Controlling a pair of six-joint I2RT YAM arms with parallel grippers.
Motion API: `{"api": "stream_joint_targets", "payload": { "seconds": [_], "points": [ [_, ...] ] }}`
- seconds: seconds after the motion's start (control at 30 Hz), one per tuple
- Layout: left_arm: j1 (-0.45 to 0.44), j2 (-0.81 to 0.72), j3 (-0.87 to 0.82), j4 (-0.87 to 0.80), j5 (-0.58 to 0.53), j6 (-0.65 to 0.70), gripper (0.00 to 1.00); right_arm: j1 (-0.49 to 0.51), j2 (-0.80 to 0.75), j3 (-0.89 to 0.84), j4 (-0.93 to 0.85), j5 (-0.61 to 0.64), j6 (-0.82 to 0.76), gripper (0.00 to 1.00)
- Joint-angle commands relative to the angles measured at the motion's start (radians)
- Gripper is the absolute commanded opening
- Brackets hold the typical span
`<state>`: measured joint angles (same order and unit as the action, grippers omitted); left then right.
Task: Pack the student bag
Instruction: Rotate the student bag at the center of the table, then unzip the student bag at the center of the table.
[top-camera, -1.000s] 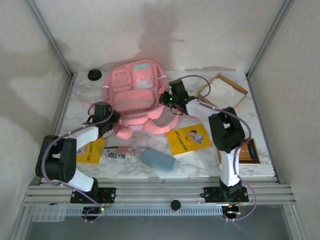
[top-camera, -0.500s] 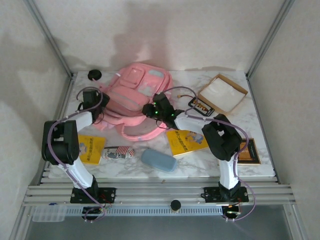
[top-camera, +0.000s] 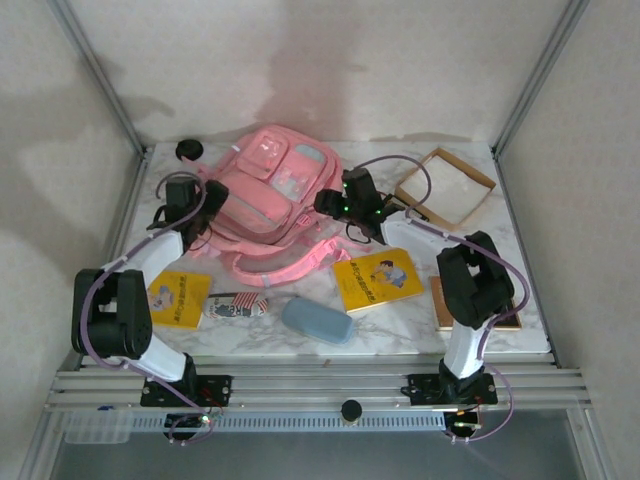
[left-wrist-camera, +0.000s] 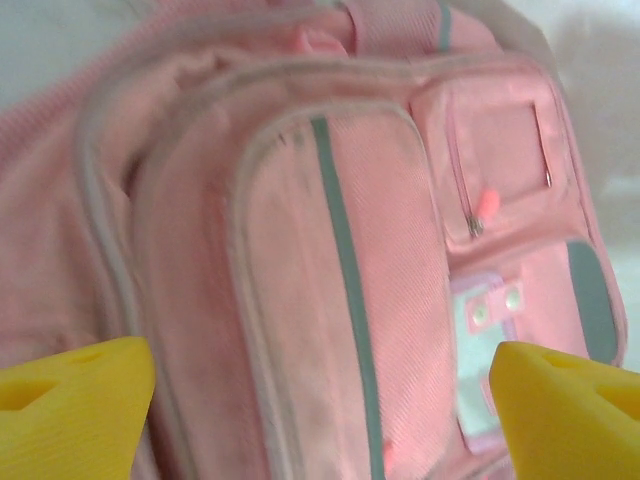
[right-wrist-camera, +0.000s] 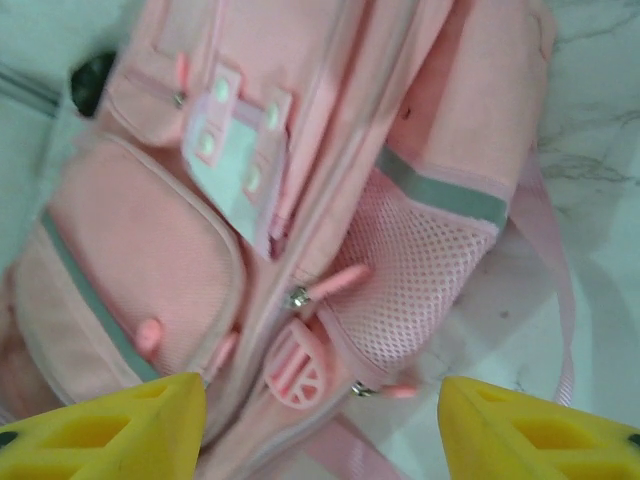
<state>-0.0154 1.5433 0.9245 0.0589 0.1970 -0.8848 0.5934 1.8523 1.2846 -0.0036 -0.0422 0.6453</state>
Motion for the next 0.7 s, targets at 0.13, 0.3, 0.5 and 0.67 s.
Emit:
{"api": "stream_joint_targets", "payload": {
  "seconds": [0.13, 0.3, 0.5, 0.67],
  "points": [
    [-0.146, 0.011, 0.069, -0.091, 0.038, -0.048, 0.86, 0.005, 0.151, 0.175, -0.156, -0.035, -0.177, 0.62],
    [-0.221, 0.021, 0.079, -0.085, 0.039, -0.043, 0.84, -0.025, 0.181, 0.208, -0.169, 0.029, -0.179, 0.58],
    [-0.276, 0.027, 0.092, -0.119, 0.010, -0.021, 0.83, -0.049, 0.222, 0.227, -0.185, -0.041, -0.010, 0.55],
    [-0.318, 0.035, 0.106, -0.136, -0.014, -0.001, 0.81, -0.053, 0.260, 0.239, -0.131, -0.132, 0.057, 0.51]
  ]
}}
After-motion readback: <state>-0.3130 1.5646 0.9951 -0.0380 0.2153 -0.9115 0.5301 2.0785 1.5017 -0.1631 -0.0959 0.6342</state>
